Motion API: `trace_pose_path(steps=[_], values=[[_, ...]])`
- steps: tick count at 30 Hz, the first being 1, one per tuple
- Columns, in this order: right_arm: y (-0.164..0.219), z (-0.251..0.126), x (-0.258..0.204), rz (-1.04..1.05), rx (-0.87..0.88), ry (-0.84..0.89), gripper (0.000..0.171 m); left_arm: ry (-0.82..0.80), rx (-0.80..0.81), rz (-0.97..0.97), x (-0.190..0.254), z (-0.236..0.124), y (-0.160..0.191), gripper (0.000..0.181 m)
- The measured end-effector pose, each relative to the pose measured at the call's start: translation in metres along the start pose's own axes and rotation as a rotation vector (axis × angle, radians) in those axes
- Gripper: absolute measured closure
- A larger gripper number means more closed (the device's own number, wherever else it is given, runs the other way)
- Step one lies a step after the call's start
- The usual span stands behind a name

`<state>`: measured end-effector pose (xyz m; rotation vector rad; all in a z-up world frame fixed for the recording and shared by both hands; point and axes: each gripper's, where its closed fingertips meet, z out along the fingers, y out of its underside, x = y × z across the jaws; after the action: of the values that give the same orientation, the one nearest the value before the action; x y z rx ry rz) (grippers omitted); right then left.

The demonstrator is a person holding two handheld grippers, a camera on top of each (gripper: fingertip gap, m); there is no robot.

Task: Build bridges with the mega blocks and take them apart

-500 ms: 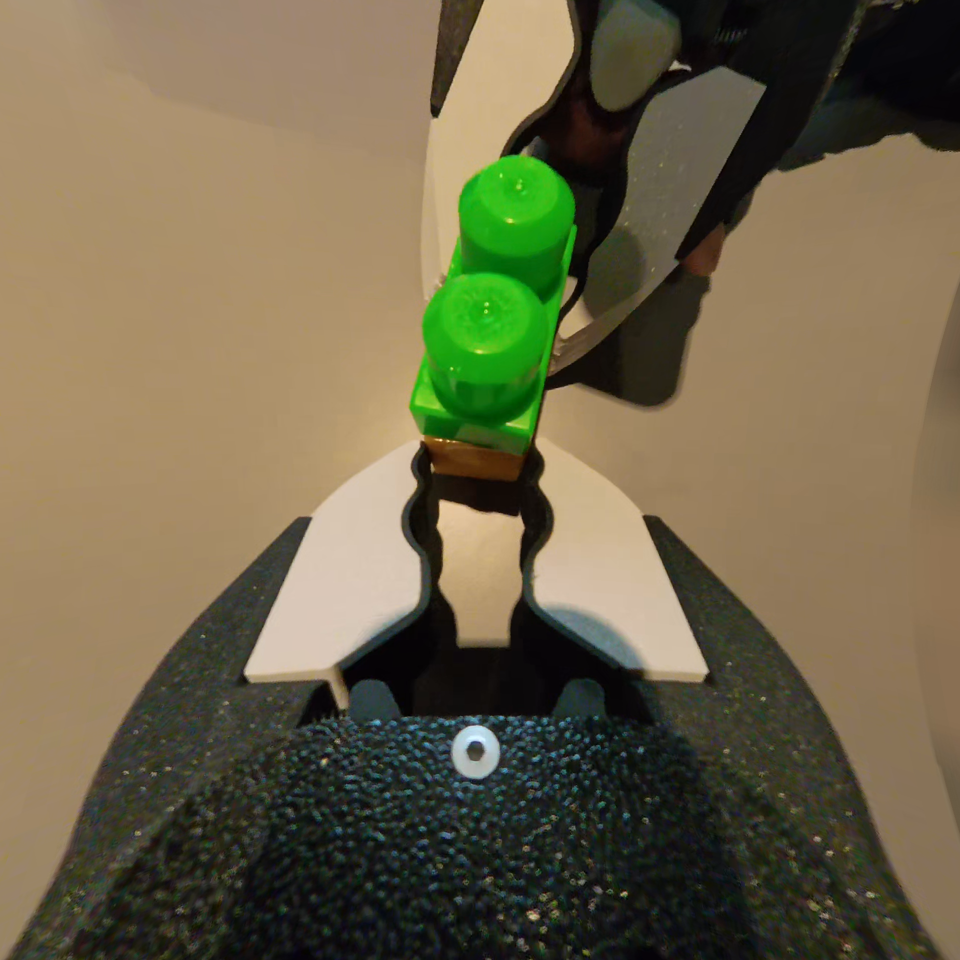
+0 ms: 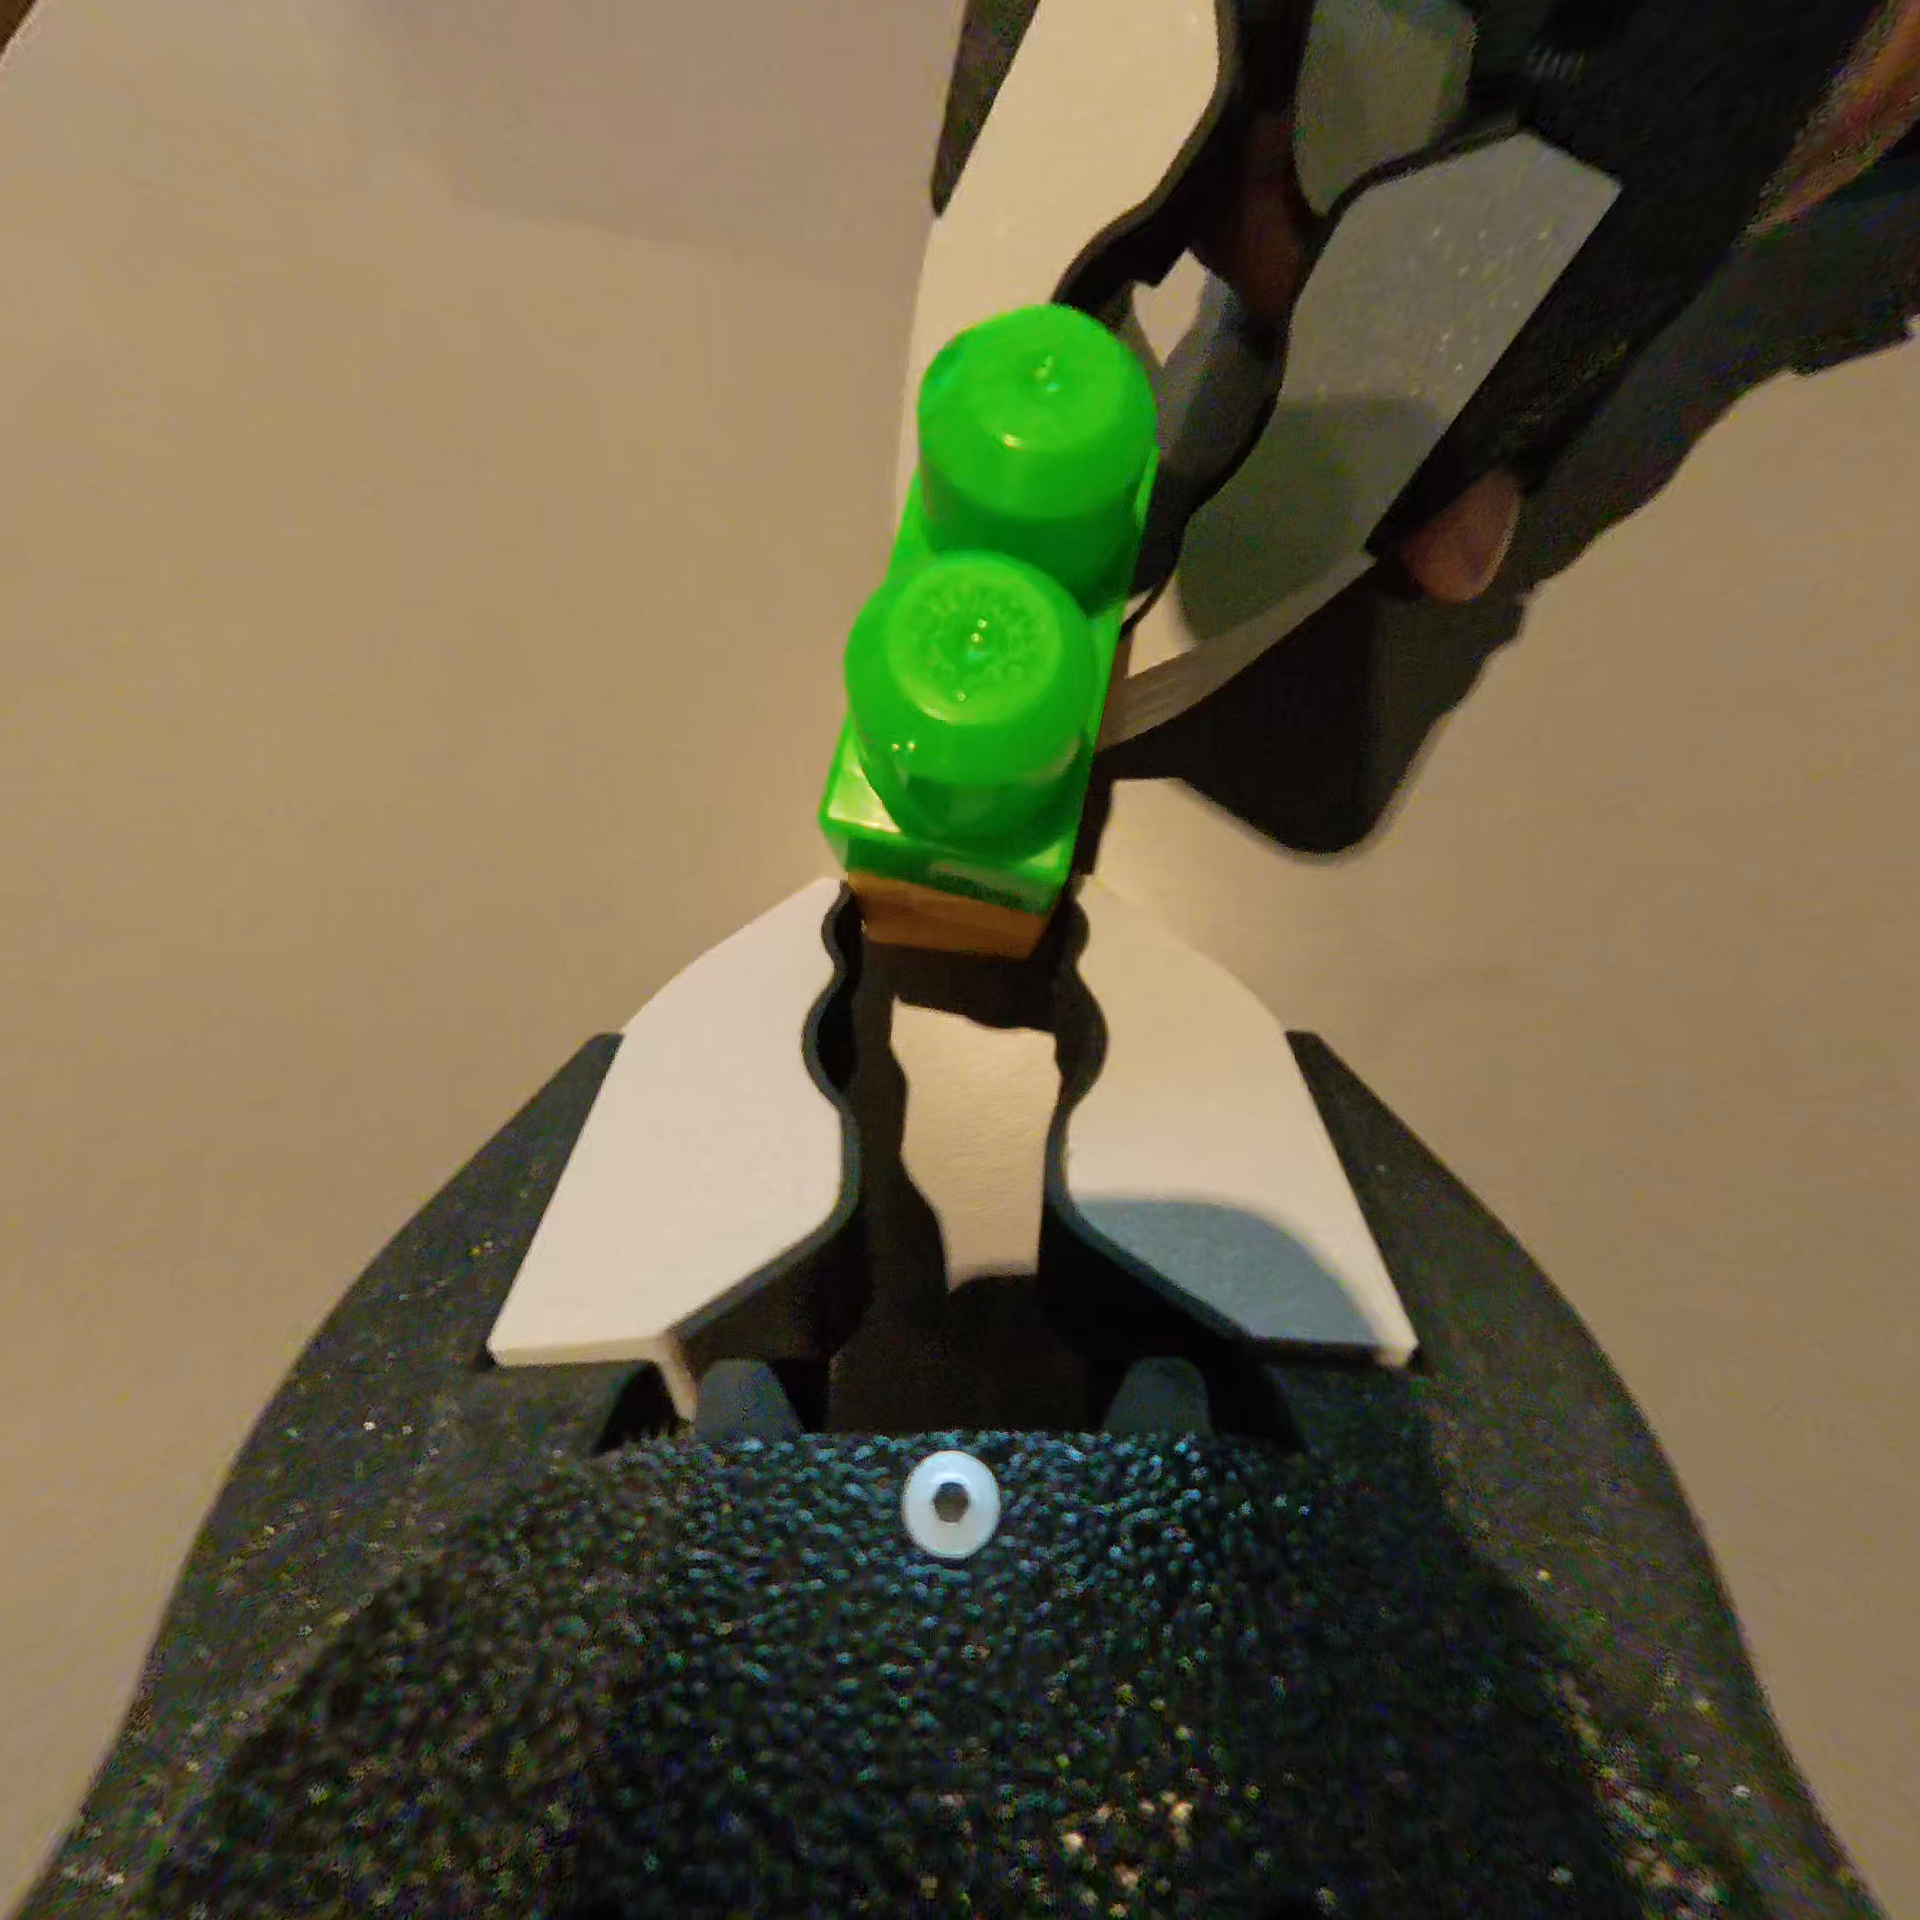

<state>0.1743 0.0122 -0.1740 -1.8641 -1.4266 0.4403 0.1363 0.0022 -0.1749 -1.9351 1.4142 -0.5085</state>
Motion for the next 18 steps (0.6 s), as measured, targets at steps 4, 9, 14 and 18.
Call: trace_pose_path(steps=[4,9,14,18], values=[[0.0,0.001,0.001,0.021,-0.003,-0.006,0.136,0.054,0.02,-0.094,0.0,0.001,0.001,0.147],[-0.001,-0.001,-0.008,-0.004,0.018,-0.116,0.121,0.097,0.031,-0.123,0.001,-0.001,0.0,0.147],[-0.012,-0.008,-0.01,0.004,0.113,-0.161,0.128,0.135,0.032,-0.07,0.011,0.002,-0.003,0.147],[-0.01,-0.008,-0.017,-0.026,0.101,-0.216,0.13,0.148,0.028,-0.019,0.018,0.003,-0.004,0.147]])
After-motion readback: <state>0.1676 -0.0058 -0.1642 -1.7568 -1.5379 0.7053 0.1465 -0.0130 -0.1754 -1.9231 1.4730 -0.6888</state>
